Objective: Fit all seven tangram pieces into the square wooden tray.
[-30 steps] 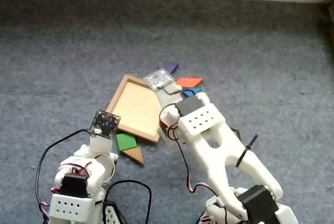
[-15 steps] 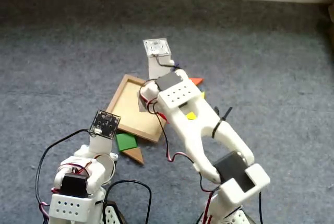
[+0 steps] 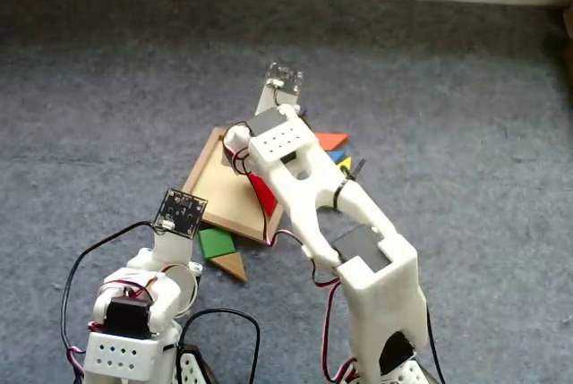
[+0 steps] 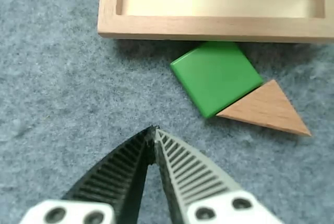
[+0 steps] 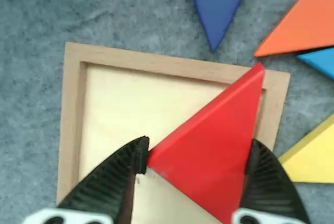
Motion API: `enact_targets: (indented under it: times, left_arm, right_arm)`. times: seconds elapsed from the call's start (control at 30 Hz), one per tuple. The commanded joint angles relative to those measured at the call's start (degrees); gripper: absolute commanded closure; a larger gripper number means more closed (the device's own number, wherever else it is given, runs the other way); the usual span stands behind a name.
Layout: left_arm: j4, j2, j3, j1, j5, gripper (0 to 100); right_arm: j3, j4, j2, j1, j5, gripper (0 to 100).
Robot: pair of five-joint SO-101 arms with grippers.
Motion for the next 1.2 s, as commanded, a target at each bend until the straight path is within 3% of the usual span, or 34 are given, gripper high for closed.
enact_targets:
  times: [0.0, 0.2, 0.43, 0.7, 0.8, 1.0, 1.17]
  left_arm:
    - [0.35, -1.71, 1.19, -0.75, -0.44, 99]
    - [0.35, -1.71, 1.19, -0.75, -0.44, 99]
    - [0.35, -1.71, 1.19, -0.75, -0.44, 99]
    - [0.35, -1.71, 1.19, -0.75, -0.44, 99]
    - [0.35, -1.71, 1.19, -0.75, -0.44, 99]
    - [0.35, -1.71, 1.19, -0.75, -0.44, 99]
    - [0.35, -1.71, 1.19, -0.75, -0.44, 99]
  right_arm:
    - [-3.47, -0.40, -1.10, -0.84, -0.79, 78.5]
    - [-3.82, 4.09, -1.10, -0.84, -1.05, 75.8]
    - [-3.56, 5.58, -0.92, -0.84, -1.14, 54.3]
    - [-10.15, 15.25, -0.92, -0.40, -0.62, 54.2]
    - [-14.55, 18.95, -0.92, 0.22, 1.58, 59.5]
    - [-17.89, 18.86, -0.75, 0.84, 17.49, 84.4]
    - [-17.27, 10.24, -0.75, 1.10, 27.16, 92.3]
